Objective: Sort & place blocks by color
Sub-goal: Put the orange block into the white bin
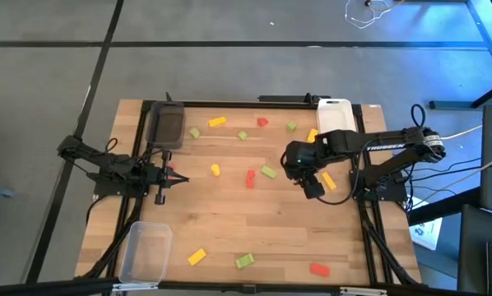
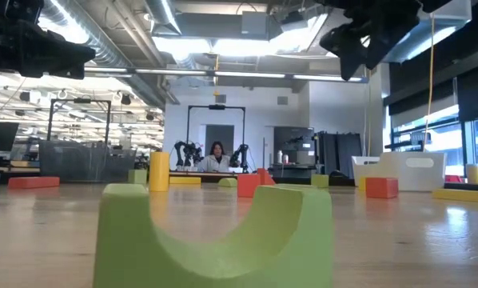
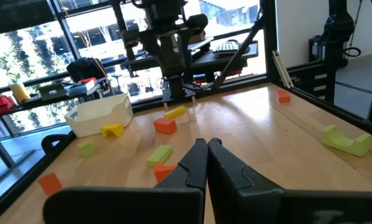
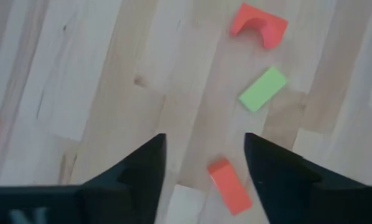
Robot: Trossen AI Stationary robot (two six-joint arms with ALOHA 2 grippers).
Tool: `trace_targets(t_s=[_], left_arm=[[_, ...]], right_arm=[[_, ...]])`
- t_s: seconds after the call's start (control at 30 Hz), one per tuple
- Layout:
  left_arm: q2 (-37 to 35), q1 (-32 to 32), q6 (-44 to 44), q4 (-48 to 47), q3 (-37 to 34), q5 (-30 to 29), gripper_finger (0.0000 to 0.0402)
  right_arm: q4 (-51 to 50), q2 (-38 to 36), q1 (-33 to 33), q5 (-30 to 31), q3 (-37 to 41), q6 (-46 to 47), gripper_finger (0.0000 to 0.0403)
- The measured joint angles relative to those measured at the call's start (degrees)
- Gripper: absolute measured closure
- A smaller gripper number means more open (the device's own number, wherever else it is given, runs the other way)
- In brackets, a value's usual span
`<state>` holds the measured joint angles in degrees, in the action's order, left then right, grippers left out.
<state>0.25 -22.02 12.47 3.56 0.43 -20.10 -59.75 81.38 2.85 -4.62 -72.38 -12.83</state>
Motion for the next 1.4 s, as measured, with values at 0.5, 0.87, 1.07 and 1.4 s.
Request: trace_targets(t_s=[0.5, 0.87, 1.07, 1.4], left_arm=[[-0.01, 0.0, 0.0, 0.0, 0.0, 0.0, 0.0401], [-0.02, -0.02, 0.01, -0.01, 0.0, -0.03, 0.0401], [0.0, -0.02, 0.02, -0.01, 0.0, -0.02, 0.0401], [0.0, -0.01, 0.0, -0.01, 0.0, -0.02, 0.0401]], right_arm=[[-2.12, -0.02, -0.19, -0.04, 0.44, 4.72, 0.0104], [5.45, 0.42, 0.11, 0.47, 4.16, 9.78, 0.0104], [4.24, 0.44, -0.15, 0.46, 6.44, 6.33, 0.0104], [5.16, 0.39, -1.36, 7.85, 15.69, -10.57, 0.0104]])
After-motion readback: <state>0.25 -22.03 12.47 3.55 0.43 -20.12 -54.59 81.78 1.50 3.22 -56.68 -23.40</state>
